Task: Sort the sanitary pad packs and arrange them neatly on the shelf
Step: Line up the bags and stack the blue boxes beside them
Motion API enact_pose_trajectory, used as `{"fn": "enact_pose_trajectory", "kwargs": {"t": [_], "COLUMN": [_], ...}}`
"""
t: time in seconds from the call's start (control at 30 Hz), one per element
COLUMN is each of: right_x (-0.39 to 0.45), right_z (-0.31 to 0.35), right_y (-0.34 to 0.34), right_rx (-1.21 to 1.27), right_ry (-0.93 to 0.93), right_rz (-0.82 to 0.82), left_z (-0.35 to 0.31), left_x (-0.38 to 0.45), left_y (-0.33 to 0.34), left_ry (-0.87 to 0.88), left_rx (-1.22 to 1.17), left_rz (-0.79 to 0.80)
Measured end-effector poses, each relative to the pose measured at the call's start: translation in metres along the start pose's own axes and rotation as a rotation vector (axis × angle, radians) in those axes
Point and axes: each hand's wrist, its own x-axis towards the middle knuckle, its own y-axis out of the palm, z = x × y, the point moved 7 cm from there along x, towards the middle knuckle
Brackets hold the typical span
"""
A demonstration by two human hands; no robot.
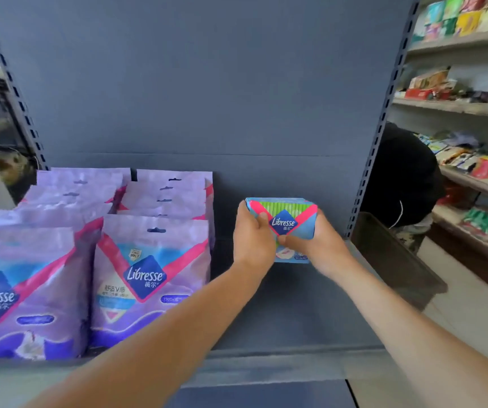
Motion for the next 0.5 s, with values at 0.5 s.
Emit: {"fn": "enact_pose_trajectory", "kwargs": {"t": [0.5], "right_x": [0.042], "right_z": [-0.012], "right_y": [0.062], "right_rx": [-0.15], "right_ry": [-0.038], "right_rz": [-0.047], "left_z": [0.049], "left_x": [0.046], "left_y": [-0.026], "left_ry": [-0.017], "left_rx": [0.138], "left_rz": [-0.347]}}
